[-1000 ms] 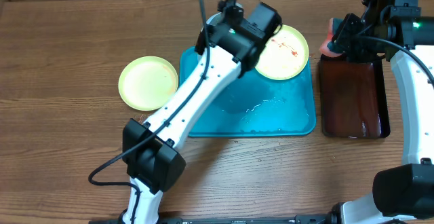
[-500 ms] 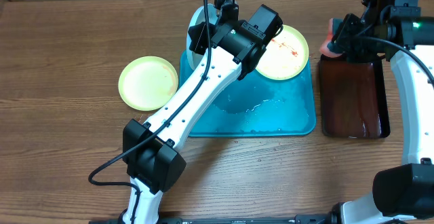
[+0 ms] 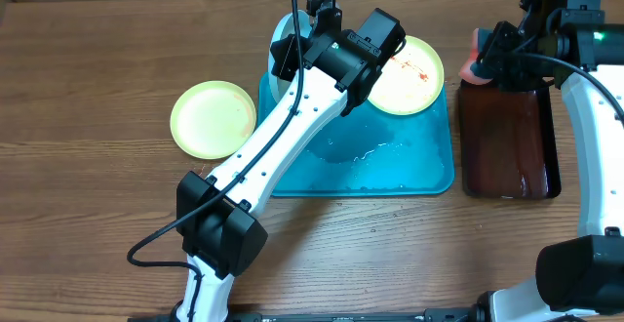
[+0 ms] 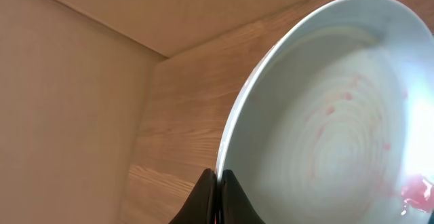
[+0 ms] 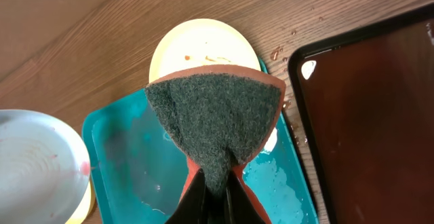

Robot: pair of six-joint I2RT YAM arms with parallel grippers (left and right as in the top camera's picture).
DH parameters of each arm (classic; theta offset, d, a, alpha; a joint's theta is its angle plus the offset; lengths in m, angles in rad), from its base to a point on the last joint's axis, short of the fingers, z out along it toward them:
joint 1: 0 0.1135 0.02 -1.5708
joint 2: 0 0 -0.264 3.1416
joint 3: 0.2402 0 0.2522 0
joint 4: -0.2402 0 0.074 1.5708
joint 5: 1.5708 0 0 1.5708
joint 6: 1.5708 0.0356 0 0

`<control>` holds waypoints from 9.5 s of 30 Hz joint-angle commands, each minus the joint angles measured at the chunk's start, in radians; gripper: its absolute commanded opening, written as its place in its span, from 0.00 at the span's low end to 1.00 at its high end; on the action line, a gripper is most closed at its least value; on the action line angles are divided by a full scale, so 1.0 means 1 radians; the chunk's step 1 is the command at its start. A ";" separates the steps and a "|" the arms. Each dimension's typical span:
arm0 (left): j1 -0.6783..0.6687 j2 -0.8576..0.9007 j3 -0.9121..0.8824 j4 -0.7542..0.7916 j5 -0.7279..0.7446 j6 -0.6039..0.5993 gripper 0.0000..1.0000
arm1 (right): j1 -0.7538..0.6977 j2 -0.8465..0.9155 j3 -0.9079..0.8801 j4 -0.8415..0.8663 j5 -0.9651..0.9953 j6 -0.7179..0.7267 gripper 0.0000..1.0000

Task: Clean dirty plates on tray and stack at the side
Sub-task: 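Lift the white plate with left gripper and stack it on the yellow plate, then release the white plate and grasp the remaining yellow plate's rim with left gripper, then drag the yellow plate with left gripper to the tray center, then bring the sponge with right gripper onto the yellow plate, then scrub the yellow plate with the sponge while left gripper holds it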

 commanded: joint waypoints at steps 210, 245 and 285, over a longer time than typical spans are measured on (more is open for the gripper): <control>0.358 0.179 -0.326 0.369 1.269 0.179 0.04 | 0.355 0.403 -0.209 0.284 0.119 0.133 0.04; 0.406 0.179 -0.326 0.386 1.307 0.158 0.04 | 0.578 0.393 -0.311 0.607 -0.119 0.272 0.04; 0.404 0.179 -0.326 0.360 1.304 0.199 0.04 | 0.658 0.393 -0.308 0.609 0.191 0.398 0.04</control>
